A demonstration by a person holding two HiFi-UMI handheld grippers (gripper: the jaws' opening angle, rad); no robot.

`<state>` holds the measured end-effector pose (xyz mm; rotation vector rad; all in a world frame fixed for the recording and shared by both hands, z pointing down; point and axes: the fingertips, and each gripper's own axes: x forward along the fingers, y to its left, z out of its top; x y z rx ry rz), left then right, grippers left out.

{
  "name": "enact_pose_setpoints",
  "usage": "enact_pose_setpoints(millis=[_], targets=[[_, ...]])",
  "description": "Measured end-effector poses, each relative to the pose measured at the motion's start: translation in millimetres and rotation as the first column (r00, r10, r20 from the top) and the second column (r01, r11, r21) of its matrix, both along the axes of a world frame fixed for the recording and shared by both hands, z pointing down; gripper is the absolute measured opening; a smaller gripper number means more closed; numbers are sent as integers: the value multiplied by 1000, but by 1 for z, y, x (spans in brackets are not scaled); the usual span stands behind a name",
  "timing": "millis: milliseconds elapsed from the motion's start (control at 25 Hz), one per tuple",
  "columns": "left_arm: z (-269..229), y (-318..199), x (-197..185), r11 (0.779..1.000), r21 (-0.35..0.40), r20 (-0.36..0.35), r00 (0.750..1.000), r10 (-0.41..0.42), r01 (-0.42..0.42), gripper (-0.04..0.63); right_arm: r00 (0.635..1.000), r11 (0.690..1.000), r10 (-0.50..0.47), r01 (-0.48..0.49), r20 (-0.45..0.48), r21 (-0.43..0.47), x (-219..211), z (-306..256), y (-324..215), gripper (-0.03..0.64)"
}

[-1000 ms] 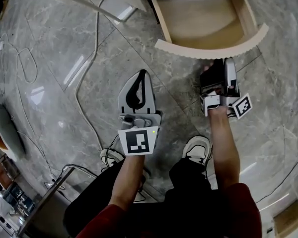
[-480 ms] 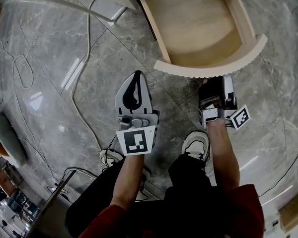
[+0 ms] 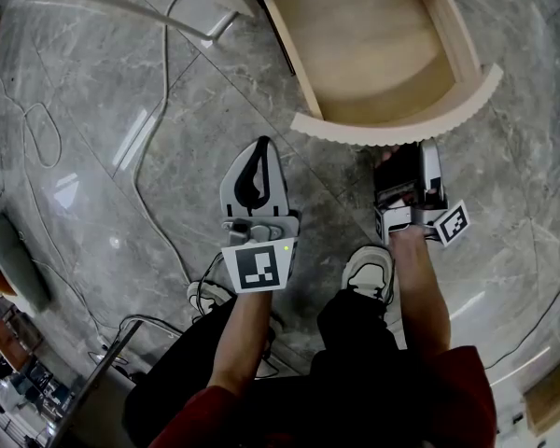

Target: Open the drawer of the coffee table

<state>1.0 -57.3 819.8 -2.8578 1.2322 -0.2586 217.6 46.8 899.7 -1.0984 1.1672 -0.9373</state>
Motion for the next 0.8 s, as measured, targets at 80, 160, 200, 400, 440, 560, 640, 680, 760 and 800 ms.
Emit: enact_pose_setpoints(millis=[80, 160, 200, 400, 440, 560, 640, 680, 760, 800], targets=[[1, 0, 0, 1000, -1, 3, 1000, 0, 0, 14, 1000, 1000, -3, 3, -2, 3, 0, 0, 0, 290], [2, 0, 0, 1000, -2, 3, 1000, 0, 0, 14, 1000, 1000, -8, 8, -7, 7, 0, 0, 0, 290], [2, 0, 0, 1000, -3, 3, 1000, 1, -1, 14, 1000, 1000, -11, 11, -10, 9, -1, 0, 0, 290], [3, 2, 2, 1000, -5, 3, 1000, 5, -5, 14, 999, 999, -36, 37, -27, 6, -6, -1, -1, 290], [4, 3, 2, 1000, -5, 4, 1000, 6, -6, 14, 999, 999, -43, 43, -33, -2, -8, -1, -1, 290], [3, 3, 2, 1000, -4, 0, 1000, 8, -8, 14, 995, 997, -64, 60, -82, -52, -17, -1, -2, 290], [3, 3, 1, 1000, -4, -3, 1000, 11, -11, 14, 985, 993, -93, 80, -145, -91, -26, -3, -3, 290], [3, 3, 1, 1000, -5, -3, 1000, 12, -12, 14, 977, 990, -112, 93, -182, -109, -31, -6, -4, 290], [5, 3, 0, 1000, -10, -3, 1000, 11, -11, 14, 954, 983, -149, 113, -260, -147, -40, -11, -5, 290], [6, 3, -1, 1000, -15, -1, 1000, 11, -11, 14, 939, 979, -163, 115, -304, -171, -44, -14, -6, 290]])
